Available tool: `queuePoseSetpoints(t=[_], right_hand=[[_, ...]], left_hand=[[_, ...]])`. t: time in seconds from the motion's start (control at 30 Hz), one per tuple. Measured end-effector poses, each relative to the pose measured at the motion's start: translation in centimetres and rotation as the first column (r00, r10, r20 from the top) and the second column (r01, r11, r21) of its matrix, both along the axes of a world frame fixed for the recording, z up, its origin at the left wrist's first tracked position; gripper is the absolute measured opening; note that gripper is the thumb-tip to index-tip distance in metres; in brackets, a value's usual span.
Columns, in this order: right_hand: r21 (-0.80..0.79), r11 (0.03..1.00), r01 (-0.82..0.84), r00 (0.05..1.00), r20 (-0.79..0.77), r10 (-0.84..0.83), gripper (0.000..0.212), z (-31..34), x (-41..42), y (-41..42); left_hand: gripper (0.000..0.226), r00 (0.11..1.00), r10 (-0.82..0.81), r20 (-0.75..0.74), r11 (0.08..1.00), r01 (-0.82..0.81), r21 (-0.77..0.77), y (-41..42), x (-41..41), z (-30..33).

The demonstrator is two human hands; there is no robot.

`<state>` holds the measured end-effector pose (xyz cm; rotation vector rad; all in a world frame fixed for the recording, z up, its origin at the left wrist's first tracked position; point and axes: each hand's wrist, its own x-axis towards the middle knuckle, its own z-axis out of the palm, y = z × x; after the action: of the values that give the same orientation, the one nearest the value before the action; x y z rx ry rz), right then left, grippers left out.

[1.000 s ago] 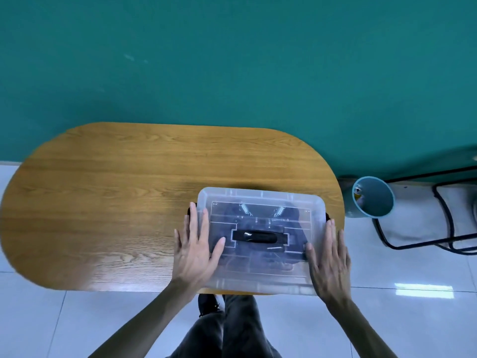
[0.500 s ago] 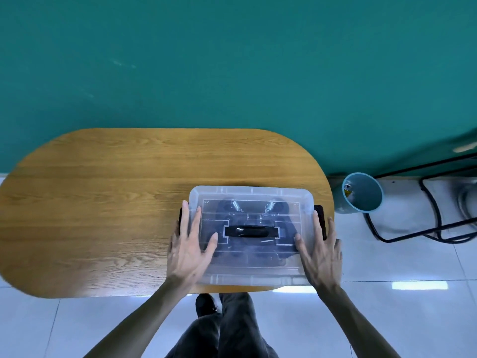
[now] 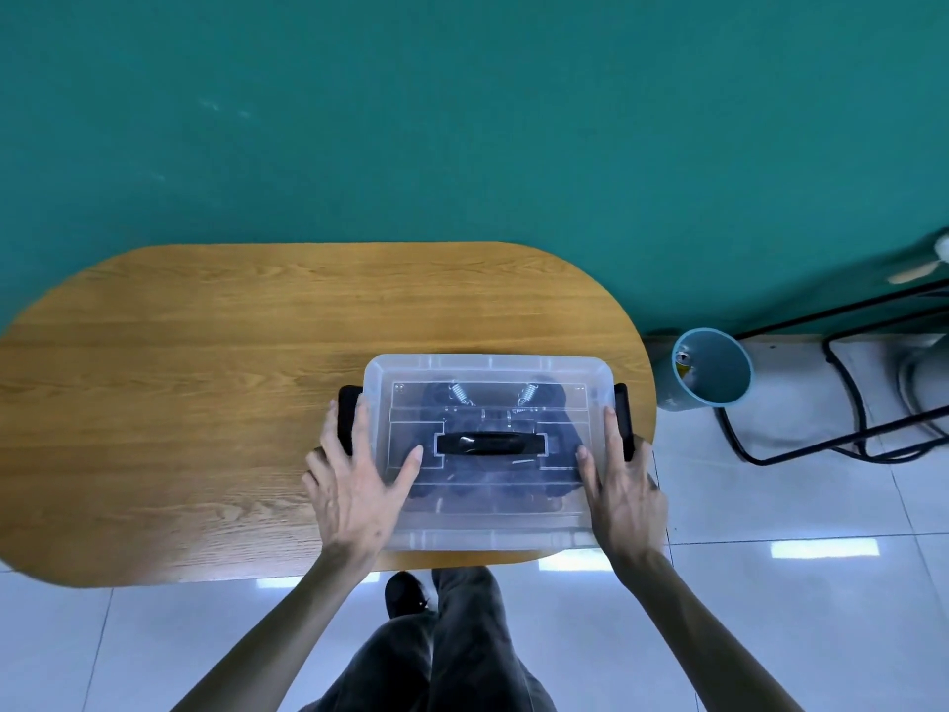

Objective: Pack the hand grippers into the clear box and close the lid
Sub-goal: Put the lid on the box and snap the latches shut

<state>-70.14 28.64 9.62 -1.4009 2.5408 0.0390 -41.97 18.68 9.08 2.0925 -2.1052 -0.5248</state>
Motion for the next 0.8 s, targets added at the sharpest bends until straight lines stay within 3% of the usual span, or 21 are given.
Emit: queuePoseSetpoints(t=[0.27,0.37,0.5,0.63,0.8], right_hand=[[-0.092,0.994,0.056,0.997,0.052,-0.051,0.064,0.7,0.6,-0.1],[-0.065,0.997,0.039,0.999,0.027,-0.037,0.063,0.7,0.5,-0.2],[-0.042,0.999,0.028,1.000,-0.002,-0.028,0.064,0.2,0.3,0.1],[-0.030,0.999,0.026,0.999,0.031,-0.025,0.061,0.7,0.4,-0.3],[-0.044,0.999,0.007,0.997,0.077,-0.004,0.084,1.1,1.3,-0.2]], left_hand=[[0.114,0.950,0.223,-0.217,0.959,-0.175,0.222,-0.1,-0.2,0.9],[0.107,0.968,0.184,-0.171,0.970,-0.151,0.188,-0.2,-0.2,0.9],[0.090,0.997,0.061,-0.045,0.998,-0.060,0.032,0.0,-0.5,0.7],[0.079,0.996,-0.047,-0.073,0.998,0.050,0.037,0.2,-0.3,1.3],[0.081,0.986,-0.153,0.063,0.988,0.151,0.033,0.1,-0.7,1.7]])
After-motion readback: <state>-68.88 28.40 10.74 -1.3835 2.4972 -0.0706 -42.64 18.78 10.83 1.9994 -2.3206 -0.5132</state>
